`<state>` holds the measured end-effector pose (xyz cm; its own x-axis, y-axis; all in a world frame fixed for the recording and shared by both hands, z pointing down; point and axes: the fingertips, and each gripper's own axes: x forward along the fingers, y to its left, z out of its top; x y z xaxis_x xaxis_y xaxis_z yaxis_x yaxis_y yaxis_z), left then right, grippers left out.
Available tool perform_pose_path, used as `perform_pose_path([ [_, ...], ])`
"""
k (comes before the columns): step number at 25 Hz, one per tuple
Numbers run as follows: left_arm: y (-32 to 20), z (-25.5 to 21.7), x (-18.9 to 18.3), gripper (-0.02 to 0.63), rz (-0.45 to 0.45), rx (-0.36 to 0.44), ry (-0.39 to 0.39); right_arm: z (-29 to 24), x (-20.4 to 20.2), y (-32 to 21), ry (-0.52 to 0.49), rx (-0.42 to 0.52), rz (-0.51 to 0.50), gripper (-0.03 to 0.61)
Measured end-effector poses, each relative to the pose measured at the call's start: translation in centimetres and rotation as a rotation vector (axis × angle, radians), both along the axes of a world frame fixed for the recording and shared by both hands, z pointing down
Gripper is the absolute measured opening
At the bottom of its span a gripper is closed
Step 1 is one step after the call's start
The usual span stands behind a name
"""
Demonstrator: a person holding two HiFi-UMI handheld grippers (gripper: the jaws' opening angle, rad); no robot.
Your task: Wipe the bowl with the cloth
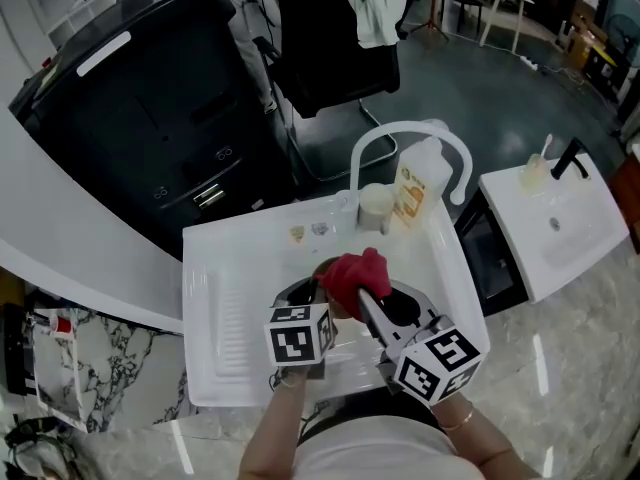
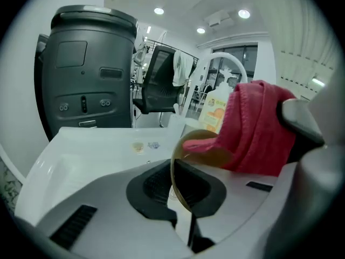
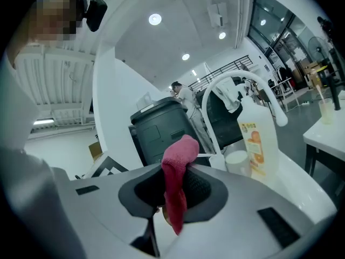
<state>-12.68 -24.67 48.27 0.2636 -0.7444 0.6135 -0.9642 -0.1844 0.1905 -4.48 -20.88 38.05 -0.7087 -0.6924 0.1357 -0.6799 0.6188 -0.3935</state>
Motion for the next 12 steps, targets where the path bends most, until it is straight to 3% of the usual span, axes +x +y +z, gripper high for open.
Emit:
perform_pose_path([
  [12,3.1,-5.7,-0.4,0.028,0.058,0.136,-0.075,0.9,-3.6,0.1,0.144,0.004,-0.006,0.078],
])
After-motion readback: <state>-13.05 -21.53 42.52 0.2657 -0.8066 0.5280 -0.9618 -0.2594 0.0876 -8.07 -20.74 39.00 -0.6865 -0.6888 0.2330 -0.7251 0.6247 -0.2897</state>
